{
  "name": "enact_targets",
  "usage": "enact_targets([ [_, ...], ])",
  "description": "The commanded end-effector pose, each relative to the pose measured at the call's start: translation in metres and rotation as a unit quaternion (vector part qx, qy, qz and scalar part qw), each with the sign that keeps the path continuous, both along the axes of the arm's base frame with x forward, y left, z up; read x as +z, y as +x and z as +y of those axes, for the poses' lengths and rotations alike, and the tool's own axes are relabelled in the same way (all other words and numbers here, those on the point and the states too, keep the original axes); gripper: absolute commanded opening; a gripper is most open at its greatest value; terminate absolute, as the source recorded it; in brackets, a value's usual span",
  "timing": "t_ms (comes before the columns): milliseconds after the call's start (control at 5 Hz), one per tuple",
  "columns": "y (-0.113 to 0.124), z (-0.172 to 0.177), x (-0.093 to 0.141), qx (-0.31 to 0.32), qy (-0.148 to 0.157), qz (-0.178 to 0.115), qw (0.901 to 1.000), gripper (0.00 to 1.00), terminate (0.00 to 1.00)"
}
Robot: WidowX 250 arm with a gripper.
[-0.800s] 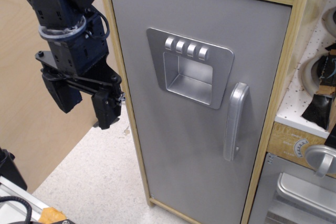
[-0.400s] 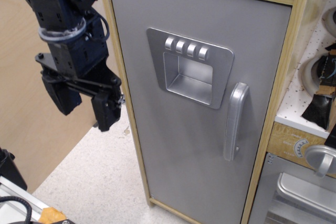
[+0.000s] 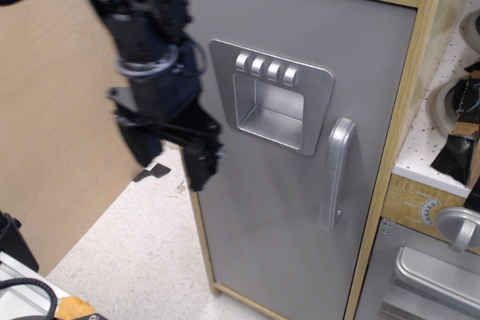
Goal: Open fridge
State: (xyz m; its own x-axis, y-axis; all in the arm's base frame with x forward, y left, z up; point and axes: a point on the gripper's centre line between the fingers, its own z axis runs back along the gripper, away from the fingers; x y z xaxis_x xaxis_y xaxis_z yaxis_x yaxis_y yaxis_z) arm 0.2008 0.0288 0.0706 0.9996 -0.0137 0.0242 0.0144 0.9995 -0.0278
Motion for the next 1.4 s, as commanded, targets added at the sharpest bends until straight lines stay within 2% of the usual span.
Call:
enact_targets([
  [0, 0.041, -0.035, 0.002, -0.003, -0.011, -0.037, 0.9992, 1.00, 0.00],
  [200, 0.047, -0.052, -0.006, 0.005, -0.029, -0.049, 0.9984, 1.00, 0.00],
  [400, 0.058, -0.065, -0.012, 0.004, -0.028, -0.070, 0.9971, 1.00, 0.00],
  [800, 0.085, -0.082, -0.034, -0.022, -0.057, -0.094, 0.9937, 1.00, 0.00],
  [1200, 0.118, -0.094, -0.042, -0.039, -0.065, -0.131, 0.9885, 1.00, 0.00],
])
